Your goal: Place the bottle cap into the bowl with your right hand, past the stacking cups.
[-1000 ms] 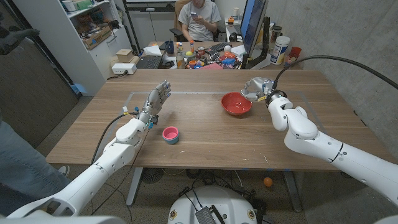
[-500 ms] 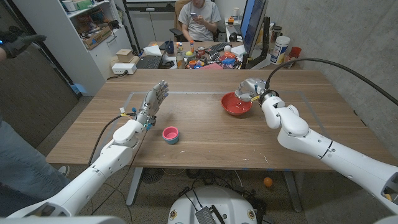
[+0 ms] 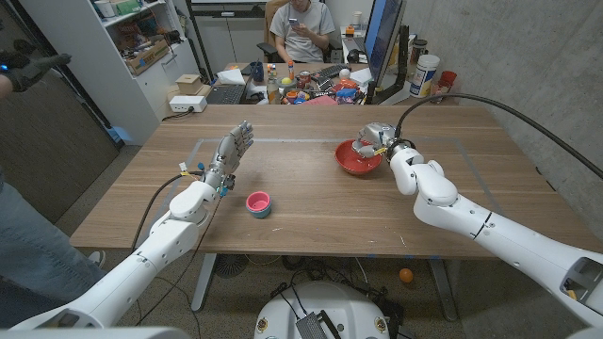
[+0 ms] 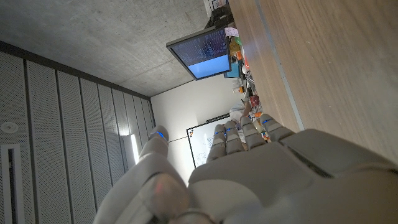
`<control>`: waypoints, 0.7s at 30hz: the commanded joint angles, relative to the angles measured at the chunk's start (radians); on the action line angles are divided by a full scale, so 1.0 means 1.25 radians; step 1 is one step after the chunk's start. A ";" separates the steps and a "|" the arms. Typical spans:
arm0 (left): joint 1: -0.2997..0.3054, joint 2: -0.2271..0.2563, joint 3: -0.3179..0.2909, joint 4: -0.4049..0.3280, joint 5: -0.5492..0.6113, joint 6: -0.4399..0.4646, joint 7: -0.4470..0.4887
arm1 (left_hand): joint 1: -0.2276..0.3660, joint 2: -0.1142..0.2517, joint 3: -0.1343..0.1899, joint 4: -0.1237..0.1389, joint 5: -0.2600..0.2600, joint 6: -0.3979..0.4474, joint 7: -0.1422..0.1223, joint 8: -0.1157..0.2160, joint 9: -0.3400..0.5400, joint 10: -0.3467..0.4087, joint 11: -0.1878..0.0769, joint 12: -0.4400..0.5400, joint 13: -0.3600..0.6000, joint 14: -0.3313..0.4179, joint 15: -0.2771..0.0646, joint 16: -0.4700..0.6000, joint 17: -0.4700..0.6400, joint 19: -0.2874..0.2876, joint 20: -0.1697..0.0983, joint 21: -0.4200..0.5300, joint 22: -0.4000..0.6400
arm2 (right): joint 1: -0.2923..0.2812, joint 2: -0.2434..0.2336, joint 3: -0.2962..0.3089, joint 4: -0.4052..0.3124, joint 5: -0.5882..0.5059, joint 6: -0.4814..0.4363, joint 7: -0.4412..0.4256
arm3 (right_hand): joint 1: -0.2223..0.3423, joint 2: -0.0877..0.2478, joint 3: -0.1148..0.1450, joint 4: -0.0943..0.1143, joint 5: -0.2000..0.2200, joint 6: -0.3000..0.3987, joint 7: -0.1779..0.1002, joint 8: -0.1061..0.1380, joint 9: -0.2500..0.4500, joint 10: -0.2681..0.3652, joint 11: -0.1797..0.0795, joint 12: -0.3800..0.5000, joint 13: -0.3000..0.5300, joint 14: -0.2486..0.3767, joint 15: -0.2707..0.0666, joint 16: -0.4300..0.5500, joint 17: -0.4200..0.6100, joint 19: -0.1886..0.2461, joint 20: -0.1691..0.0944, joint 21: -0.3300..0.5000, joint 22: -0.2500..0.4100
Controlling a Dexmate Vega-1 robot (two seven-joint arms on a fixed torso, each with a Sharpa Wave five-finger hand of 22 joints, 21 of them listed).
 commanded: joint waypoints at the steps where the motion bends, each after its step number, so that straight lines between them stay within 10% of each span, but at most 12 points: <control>1: 0.000 0.001 0.001 0.004 0.001 0.009 0.003 | 0.008 0.001 0.002 -0.003 0.002 0.003 -0.002 0.005 0.004 -0.002 -0.001 0.003 0.003 -0.006 0.002 0.005 0.002 -0.002 -0.002 0.004 0.002 | 0.002 0.020 -0.014 0.028 -0.004 0.002 -0.010 | 0.002 0.003 0.002 -0.003 0.003 0.006 -0.008 0.009 0.006 -0.013 0.002 -0.006 0.002 -0.019 0.013 -0.006 0.001 -0.014 0.014 -0.003 0.002; 21: 0.008 0.005 -0.002 -0.004 0.003 0.017 0.015 | 0.009 0.001 0.002 -0.003 0.002 0.006 -0.002 0.006 0.004 0.000 -0.001 0.003 0.003 -0.006 0.002 0.005 0.002 -0.002 -0.001 0.005 0.002 | 0.033 0.038 -0.039 0.085 -0.001 -0.004 0.014 | 0.005 -0.009 0.007 -0.009 0.004 0.051 -0.033 0.017 0.004 -0.080 0.010 -0.014 0.000 -0.124 0.075 -0.015 -0.001 -0.073 0.091 -0.008 0.004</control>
